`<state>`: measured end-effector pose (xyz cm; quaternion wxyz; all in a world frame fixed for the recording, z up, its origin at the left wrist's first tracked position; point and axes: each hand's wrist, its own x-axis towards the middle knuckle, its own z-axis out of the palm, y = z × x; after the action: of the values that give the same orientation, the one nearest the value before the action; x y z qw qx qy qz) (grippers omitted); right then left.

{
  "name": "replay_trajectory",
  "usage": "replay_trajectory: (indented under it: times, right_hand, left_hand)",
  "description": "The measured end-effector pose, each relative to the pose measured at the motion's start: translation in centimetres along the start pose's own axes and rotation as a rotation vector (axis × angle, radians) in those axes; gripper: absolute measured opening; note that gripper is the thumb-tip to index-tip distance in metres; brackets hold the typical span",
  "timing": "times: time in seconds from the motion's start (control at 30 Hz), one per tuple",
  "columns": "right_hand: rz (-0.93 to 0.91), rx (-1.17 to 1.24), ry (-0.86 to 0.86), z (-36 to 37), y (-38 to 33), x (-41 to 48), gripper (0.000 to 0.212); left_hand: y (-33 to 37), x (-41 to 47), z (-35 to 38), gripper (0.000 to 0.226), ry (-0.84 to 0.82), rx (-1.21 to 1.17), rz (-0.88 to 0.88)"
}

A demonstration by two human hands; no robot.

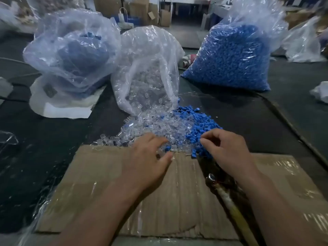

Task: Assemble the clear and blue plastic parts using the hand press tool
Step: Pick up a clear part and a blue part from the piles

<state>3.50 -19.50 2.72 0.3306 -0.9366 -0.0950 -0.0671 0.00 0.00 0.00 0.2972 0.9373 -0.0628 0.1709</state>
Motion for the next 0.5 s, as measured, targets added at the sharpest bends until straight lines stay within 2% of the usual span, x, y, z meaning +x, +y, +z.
replay_trajectory:
  times: [0.1,0.2,0.27,0.37,0.5]
  right_hand:
    - [-0.007,-0.036,-0.015,0.0,-0.1,0.2,0.005]
    - [-0.020,-0.049,-0.018,0.2,-0.2,0.0,0.006]
    - [-0.019,-0.070,-0.016,0.1,-0.2,0.0,0.002]
    - [-0.045,-0.088,-0.044,0.2,-0.5,-0.1,0.009]
    - [-0.084,-0.230,-0.142,0.8,-1.2,-0.1,0.027]
  left_hand:
    - [-0.4,0.4,0.1,0.028,-0.050,0.051,-0.010]
    - [-0.3,0.4,-0.1,0.019,-0.019,0.000,-0.028]
    - [0.0,0.6,-0.7,0.013,0.057,-0.059,-0.065]
    - [0.8,0.4,-1.4,0.017,0.108,-0.403,-0.243]
    - [1.4,0.4,-1.8,0.013,-0.060,-1.143,-0.570]
